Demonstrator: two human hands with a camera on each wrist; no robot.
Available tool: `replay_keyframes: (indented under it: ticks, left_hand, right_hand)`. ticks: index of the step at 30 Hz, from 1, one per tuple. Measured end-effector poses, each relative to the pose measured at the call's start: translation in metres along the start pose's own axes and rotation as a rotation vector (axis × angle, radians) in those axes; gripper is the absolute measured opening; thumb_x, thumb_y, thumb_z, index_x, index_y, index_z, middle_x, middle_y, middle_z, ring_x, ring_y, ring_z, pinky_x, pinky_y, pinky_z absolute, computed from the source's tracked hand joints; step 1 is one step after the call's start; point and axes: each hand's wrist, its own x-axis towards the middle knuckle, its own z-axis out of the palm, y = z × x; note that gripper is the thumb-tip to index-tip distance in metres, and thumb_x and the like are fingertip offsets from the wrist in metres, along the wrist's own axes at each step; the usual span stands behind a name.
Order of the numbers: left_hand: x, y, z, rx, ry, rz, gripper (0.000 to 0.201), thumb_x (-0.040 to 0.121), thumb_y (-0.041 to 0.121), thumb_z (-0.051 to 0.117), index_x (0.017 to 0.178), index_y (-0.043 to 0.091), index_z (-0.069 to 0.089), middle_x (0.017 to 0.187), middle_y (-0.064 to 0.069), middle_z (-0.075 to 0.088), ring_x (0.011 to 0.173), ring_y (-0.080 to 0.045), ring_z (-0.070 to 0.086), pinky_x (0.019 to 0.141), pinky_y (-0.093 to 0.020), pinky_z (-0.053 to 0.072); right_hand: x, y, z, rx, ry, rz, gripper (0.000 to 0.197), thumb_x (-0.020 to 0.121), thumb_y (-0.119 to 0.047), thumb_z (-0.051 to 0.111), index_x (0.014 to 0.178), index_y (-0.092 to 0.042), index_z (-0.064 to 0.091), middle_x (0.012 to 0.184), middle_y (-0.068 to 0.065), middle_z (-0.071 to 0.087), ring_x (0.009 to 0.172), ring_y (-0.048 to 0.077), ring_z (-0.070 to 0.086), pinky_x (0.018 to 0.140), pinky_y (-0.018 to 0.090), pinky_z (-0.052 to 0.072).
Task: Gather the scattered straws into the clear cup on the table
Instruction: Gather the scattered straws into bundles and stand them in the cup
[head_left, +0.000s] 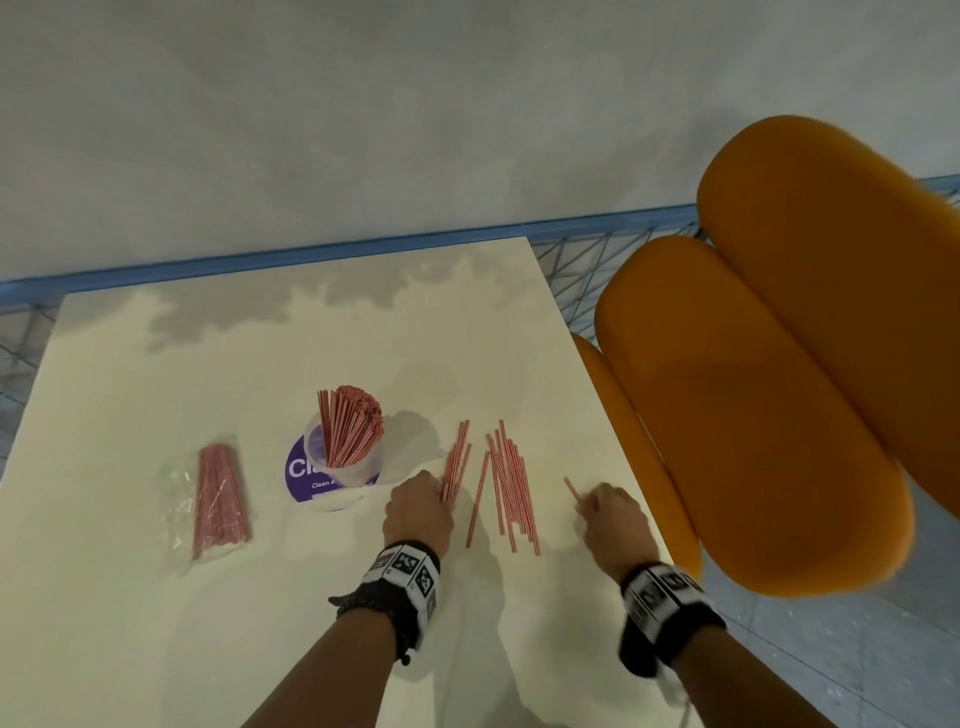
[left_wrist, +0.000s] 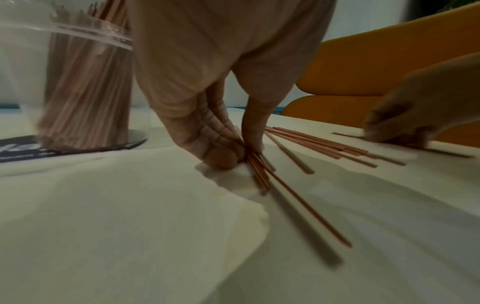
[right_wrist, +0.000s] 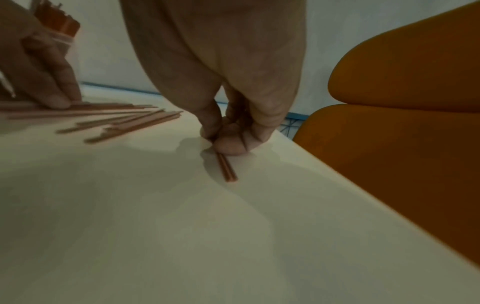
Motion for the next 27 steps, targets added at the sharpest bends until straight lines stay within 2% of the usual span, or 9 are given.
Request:
replay_keyframes:
  ticks: [2,6,10,13,15,20,22,24,27]
  left_hand:
    - [-0.004,0.01,0.006,-0.024,-0.038,0.002,0.017,0.092,0.028,0.055,0.098,0.015,0.064,0.104,-0.009,0.066,0.097,-0.03,0.062,0.081,-0.037,0.05]
    - [-0.012,0.011,0.012,-0.114,-0.109,-0.059,0.019,0.084,0.03,0.06,0.099,0.018,0.062,0.106,-0.006,0.064,0.098,-0.027,0.06,0.082,-0.033,0.048]
    - [-0.004,0.006,0.004,-0.171,-0.068,-0.087,0.027,0.091,0.034,0.054,0.097,0.012,0.068,0.102,-0.007,0.069,0.102,-0.029,0.062,0.089,-0.036,0.049]
    - [-0.006,0.02,0.003,-0.193,-0.064,-0.066,0.034,0.092,0.022,0.044,0.079,0.005,0.071,0.091,-0.011,0.072,0.09,-0.031,0.064,0.08,-0.03,0.047]
    - [-0.009,0.029,0.006,-0.214,-0.096,-0.062,0.032,0.091,0.02,0.048,0.069,0.01,0.069,0.086,-0.01,0.073,0.081,-0.027,0.064,0.078,-0.028,0.046]
    - [-0.009,0.027,0.006,-0.285,-0.113,-0.12,0.032,0.09,0.022,0.051,0.072,0.005,0.071,0.081,-0.011,0.073,0.08,-0.028,0.065,0.074,-0.028,0.048]
    - [-0.012,0.026,0.007,-0.326,-0.14,-0.145,0.029,0.09,0.022,0.053,0.079,0.007,0.075,0.085,-0.01,0.074,0.086,-0.028,0.067,0.078,-0.028,0.05]
    - [-0.015,0.028,0.009,-0.377,-0.168,-0.174,0.025,0.09,0.02,0.055,0.088,0.01,0.077,0.091,-0.008,0.074,0.091,-0.027,0.066,0.078,-0.026,0.049]
    - [-0.017,0.026,0.013,-0.476,-0.223,-0.234,0.022,0.086,0.017,0.056,0.089,0.017,0.078,0.093,-0.004,0.075,0.092,-0.024,0.066,0.08,-0.024,0.05]
  right_hand:
    - [0.017,-0.028,0.012,0.029,-0.021,-0.011,0.01,0.096,-0.015,0.055,0.1,-0.008,0.06,0.096,0.003,0.059,0.086,0.018,0.058,0.077,0.027,0.048]
    - [0.025,-0.059,0.023,0.055,-0.061,-0.037,0.009,0.094,-0.013,0.05,0.091,-0.011,0.057,0.095,0.006,0.061,0.084,0.019,0.057,0.075,0.03,0.051]
    - [0.023,-0.058,0.022,0.079,-0.017,0.075,0.028,0.095,-0.034,0.047,0.101,-0.008,0.056,0.099,0.009,0.06,0.091,0.024,0.058,0.081,0.037,0.052]
    - [0.01,-0.073,0.039,0.07,-0.095,0.079,0.044,0.092,-0.045,0.051,0.109,-0.006,0.051,0.108,0.011,0.055,0.101,0.027,0.055,0.087,0.037,0.049]
    - [0.003,-0.085,0.049,0.052,-0.101,0.06,0.046,0.092,-0.044,0.053,0.115,-0.004,0.049,0.115,0.014,0.054,0.107,0.03,0.054,0.092,0.04,0.048]
    - [-0.003,-0.087,0.048,0.057,-0.056,0.076,0.055,0.089,-0.047,0.059,0.118,-0.002,0.047,0.119,0.013,0.05,0.113,0.029,0.048,0.093,0.038,0.045]
    - [-0.007,-0.09,0.051,0.036,-0.057,0.045,0.048,0.091,-0.042,0.057,0.116,-0.002,0.049,0.117,0.013,0.052,0.109,0.029,0.05,0.092,0.036,0.044]
    - [-0.01,-0.095,0.057,0.02,-0.064,0.014,0.033,0.095,-0.027,0.052,0.116,-0.002,0.05,0.118,0.013,0.054,0.107,0.027,0.052,0.093,0.033,0.044]
    - [-0.014,-0.099,0.065,0.041,-0.085,0.015,0.023,0.093,-0.013,0.048,0.113,-0.003,0.052,0.117,0.013,0.057,0.107,0.026,0.053,0.091,0.032,0.044]
